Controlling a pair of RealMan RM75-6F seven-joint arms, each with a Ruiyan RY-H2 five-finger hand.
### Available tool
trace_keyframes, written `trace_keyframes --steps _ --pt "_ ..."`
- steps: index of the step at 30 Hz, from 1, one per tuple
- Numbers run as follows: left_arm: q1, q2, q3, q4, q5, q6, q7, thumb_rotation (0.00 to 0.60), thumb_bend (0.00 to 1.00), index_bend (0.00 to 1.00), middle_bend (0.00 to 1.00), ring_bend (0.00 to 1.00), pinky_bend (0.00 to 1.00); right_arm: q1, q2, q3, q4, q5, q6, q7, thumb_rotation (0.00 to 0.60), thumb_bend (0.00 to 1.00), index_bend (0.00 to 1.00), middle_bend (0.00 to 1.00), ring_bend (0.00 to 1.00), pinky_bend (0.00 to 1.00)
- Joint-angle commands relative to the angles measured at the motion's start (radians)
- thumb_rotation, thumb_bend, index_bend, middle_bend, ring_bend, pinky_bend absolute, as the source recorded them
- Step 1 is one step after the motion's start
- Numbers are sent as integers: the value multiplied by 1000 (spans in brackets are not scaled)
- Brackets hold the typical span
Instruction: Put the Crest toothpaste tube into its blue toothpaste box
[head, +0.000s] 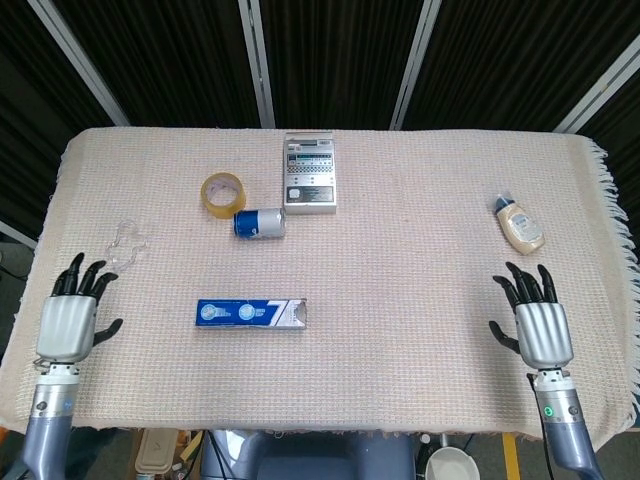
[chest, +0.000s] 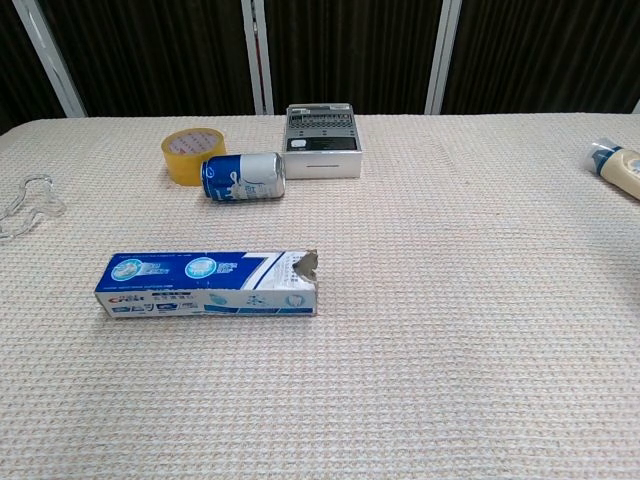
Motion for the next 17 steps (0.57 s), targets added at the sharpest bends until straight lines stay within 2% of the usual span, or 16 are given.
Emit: trace_keyframes --steps 1,7,17 --pt "35 24 -10 30 -2 26 -67 600 165 308 187 66 186 4 -20 -4 78 21 -38 44 600 240 252 147 188 19" --pt "58 50 -24 26 -4 31 -97 600 165 308 183 66 187 2 -41 5 132 -1 1 109 600 240 259 147 188 19" --pt "80 67 -14 18 29 26 -86 600 165 308 182 66 187 1 -38 -16 110 -31 9 14 600 239 259 147 188 18"
